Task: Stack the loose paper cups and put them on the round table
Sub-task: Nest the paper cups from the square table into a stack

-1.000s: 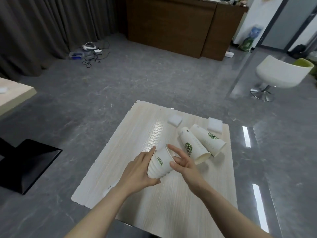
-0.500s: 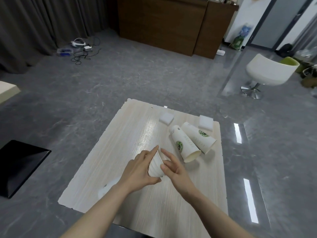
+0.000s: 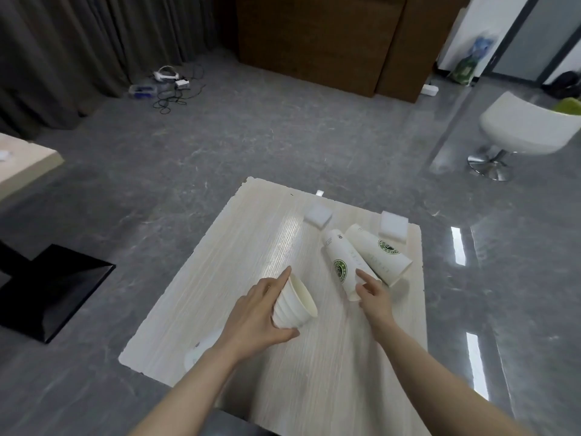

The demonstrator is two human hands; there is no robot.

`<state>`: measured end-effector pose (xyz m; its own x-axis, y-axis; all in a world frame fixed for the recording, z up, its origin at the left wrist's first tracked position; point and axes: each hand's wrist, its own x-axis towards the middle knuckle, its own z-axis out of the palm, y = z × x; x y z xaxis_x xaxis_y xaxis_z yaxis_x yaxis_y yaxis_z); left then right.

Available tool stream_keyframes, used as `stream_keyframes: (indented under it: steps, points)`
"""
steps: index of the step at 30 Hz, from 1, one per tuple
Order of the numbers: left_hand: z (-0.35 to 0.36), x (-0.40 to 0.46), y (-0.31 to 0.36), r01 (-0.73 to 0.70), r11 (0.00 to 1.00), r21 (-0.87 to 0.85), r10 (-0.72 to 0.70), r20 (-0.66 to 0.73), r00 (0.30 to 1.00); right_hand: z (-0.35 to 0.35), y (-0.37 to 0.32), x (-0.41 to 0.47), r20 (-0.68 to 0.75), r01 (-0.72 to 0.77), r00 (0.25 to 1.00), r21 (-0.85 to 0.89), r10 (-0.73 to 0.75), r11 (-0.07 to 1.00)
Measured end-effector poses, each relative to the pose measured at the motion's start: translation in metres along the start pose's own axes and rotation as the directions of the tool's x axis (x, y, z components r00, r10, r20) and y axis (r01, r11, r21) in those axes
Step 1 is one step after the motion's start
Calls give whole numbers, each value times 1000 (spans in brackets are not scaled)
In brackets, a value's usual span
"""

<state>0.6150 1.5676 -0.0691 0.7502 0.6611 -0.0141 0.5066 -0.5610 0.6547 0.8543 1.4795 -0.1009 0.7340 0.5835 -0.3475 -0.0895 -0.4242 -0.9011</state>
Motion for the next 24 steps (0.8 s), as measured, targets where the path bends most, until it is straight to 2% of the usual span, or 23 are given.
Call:
stream_keyframes:
  steps: [4, 14, 20, 24]
  points:
    - [-2, -1, -1, 24, 1000, -9, -24, -10, 1000, 3, 2, 11, 18, -39, 999, 5, 39, 999]
    - [-2, 1, -8, 28, 1000, -11, -28, 6, 1000, -6, -6, -15, 45, 85, 995, 171, -94, 982]
    - [-4, 2, -9, 13, 1000, -16, -12, 31, 999, -11, -15, -33, -5, 187, 982, 226, -191, 956]
    - [-5, 2, -12, 4, 1000, -27, -3, 37, 999, -18, -21, -45, 5, 186, 979, 367, -201, 912]
